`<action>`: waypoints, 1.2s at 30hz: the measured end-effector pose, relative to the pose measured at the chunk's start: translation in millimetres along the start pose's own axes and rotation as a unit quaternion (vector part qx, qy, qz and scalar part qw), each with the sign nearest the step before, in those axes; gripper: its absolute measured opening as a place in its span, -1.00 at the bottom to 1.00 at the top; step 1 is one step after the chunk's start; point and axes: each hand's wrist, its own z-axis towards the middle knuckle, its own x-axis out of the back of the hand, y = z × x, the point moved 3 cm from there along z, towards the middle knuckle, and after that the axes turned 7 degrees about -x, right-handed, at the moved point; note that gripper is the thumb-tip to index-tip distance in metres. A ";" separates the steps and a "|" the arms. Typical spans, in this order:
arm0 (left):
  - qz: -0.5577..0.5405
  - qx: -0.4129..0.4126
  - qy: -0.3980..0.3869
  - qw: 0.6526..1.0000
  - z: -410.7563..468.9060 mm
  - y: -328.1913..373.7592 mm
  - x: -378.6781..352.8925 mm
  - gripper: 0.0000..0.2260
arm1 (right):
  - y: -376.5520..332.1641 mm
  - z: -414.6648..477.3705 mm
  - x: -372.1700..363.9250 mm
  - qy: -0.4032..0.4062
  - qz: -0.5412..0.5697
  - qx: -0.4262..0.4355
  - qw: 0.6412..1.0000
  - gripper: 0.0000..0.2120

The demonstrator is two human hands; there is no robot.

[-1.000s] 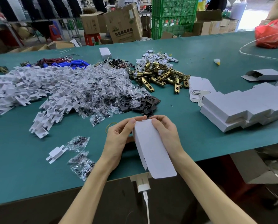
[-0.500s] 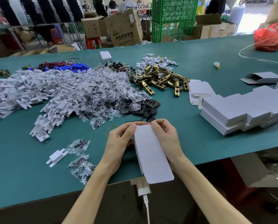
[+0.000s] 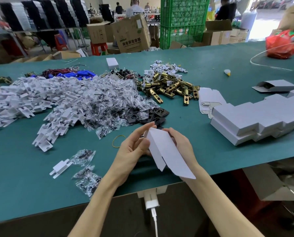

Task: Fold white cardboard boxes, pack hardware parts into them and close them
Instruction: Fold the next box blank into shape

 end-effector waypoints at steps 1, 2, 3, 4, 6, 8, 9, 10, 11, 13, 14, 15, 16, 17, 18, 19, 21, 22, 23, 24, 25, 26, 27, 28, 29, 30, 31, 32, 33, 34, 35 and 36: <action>0.007 0.000 -0.006 1.000 -0.3 0.1 -0.3 -0.44 | 0.7 -0.4 0.1 -0.004 0.018 -0.010 1.000 -0.73; 0.010 0.001 -0.012 1.000 -0.4 -0.5 0.1 -0.37 | 2.1 -1.1 0.5 -0.011 0.027 -0.019 0.999 -0.72; 0.010 0.000 -0.021 1.000 -0.4 -0.7 0.5 -0.31 | 3.0 -1.5 0.0 -0.019 0.032 -0.026 0.999 -0.73; 0.011 -0.002 -0.029 1.000 -0.2 -1.1 0.9 -0.27 | 3.7 -2.3 -0.6 -0.028 0.040 -0.031 0.998 -0.73; 0.020 -0.008 -0.017 1.000 0.4 -2.6 1.6 -0.29 | 4.4 -2.3 -2.6 -0.055 0.084 -0.034 0.994 -0.70; 0.028 -0.015 0.039 0.999 0.6 -5.6 3.7 -0.42 | 4.1 -3.2 -8.1 -0.122 0.123 -0.006 0.985 -0.61; 0.022 -0.013 0.075 0.997 0.2 -6.9 5.2 -0.48 | 4.1 -4.6 -11.0 -0.147 0.110 0.017 0.983 -0.58; 0.016 -0.006 0.107 0.994 -0.2 -8.7 7.2 -0.54 | 4.9 -5.8 -13.4 -0.160 0.088 0.038 0.982 -0.57; 0.014 0.001 0.133 0.991 -0.8 -10.0 9.5 -0.58 | 5.8 -6.3 -14.7 -0.164 0.069 0.056 0.982 -0.58; 0.026 0.015 0.160 0.987 -1.0 -12.5 13.0 -0.63 | 8.2 -5.8 -15.7 -0.162 0.056 0.076 0.982 -0.59; 0.037 0.017 0.161 0.986 -0.9 -13.6 13.9 -0.66 | 8.8 -6.0 -16.2 -0.163 0.053 0.085 0.982 -0.59; 0.046 0.019 0.158 0.986 -0.9 -14.5 14.0 -0.68 | 8.9 -6.2 -16.6 -0.163 0.047 0.092 0.981 -0.58; 0.054 0.023 0.156 0.986 -0.7 -15.1 13.4 -0.68 | 8.6 -6.5 -16.8 -0.162 0.039 0.100 0.981 -0.58; 0.057 0.027 0.154 0.986 -0.7 -15.4 12.7 -0.68 | 8.2 -6.5 -16.4 -0.157 0.026 0.110 0.981 -0.59; 0.055 0.028 0.153 0.986 -0.6 -15.8 12.3 -0.68 | 8.2 -6.4 -15.9 -0.150 0.009 0.119 0.982 -0.62; 0.051 0.027 0.156 0.986 -0.6 -16.1 12.2 -0.69 | 8.4 -6.1 -15.5 -0.143 -0.009 0.124 0.982 -0.65; 0.038 0.024 0.173 0.984 -0.7 -17.3 13.6 -0.68 | 9.9 -6.0 -15.4 -0.136 -0.042 0.123 0.982 -0.68; 0.026 0.027 0.183 0.982 -0.6 -18.1 14.5 -0.66 | 11.1 -6.2 -15.9 -0.135 -0.059 0.122 0.982 -0.69; 0.015 0.032 0.192 0.981 -0.4 -18.8 15.5 -0.64 | 12.2 -6.0 -16.4 -0.131 -0.077 0.121 0.981 -0.69; 0.008 0.037 0.197 0.980 -0.3 -19.4 16.1 -0.63 | 13.1 -5.9 -17.1 -0.125 -0.095 0.119 0.980 -0.69; 0.007 0.041 0.199 0.979 0.0 -19.8 16.4 -0.63 | 13.9 -6.0 -17.6 -0.118 -0.109 0.118 0.980 -0.71; 0.008 0.046 0.198 0.979 -0.2 -20.6 16.6 -0.63 | 14.4 -6.2 -18.0 -0.110 -0.119 0.117 0.980 -0.72; 0.008 0.050 0.196 0.979 -0.4 -21.3 16.6 -0.63 | 14.5 -6.3 -17.9 -0.101 -0.123 0.117 0.980 -0.72; 0.009 0.052 0.195 0.979 -0.5 -22.0 16.5 -0.63 | 14.2 -6.9 -17.7 -0.095 -0.123 0.118 0.981 -0.71; 0.010 0.052 0.194 0.980 -0.5 -22.3 16.7 -0.63 | 13.7 -7.6 -17.8 -0.091 -0.123 0.121 0.981 -0.70; 0.010 0.051 0.196 0.979 0.1 -22.6 17.4 -0.63 | 12.9 -8.7 -18.7 -0.089 -0.127 0.125 0.980 -0.69; 0.010 0.051 0.199 0.979 0.5 -23.0 18.2 -0.63 | 12.4 -9.4 -19.7 -0.086 -0.139 0.132 0.978 -0.69; 0.008 0.050 0.203 0.978 1.2 -23.5 18.8 -0.63 | 11.3 -9.1 -20.4 -0.076 -0.163 0.146 0.973 -0.70; 0.003 0.049 0.208 0.977 1.7 -23.9 19.2 -0.63 | 9.3 -6.5 -19.9 -0.059 -0.196 0.166 0.965 -0.72; -0.003 0.047 0.213 0.976 1.9 -24.3 19.1 -0.63 | 6.1 -1.9 -18.5 -0.038 -0.228 0.189 0.955 -0.74; -0.007 0.047 0.217 0.975 2.4 -24.6 18.8 -0.62 | 0.8 5.0 -16.1 -0.012 -0.251 0.208 0.945 -0.76; -0.005 0.048 0.219 0.975 2.8 -25.2 18.6 -0.62 | -6.5 14.2 -13.6 0.012 -0.265 0.219 0.939 -0.77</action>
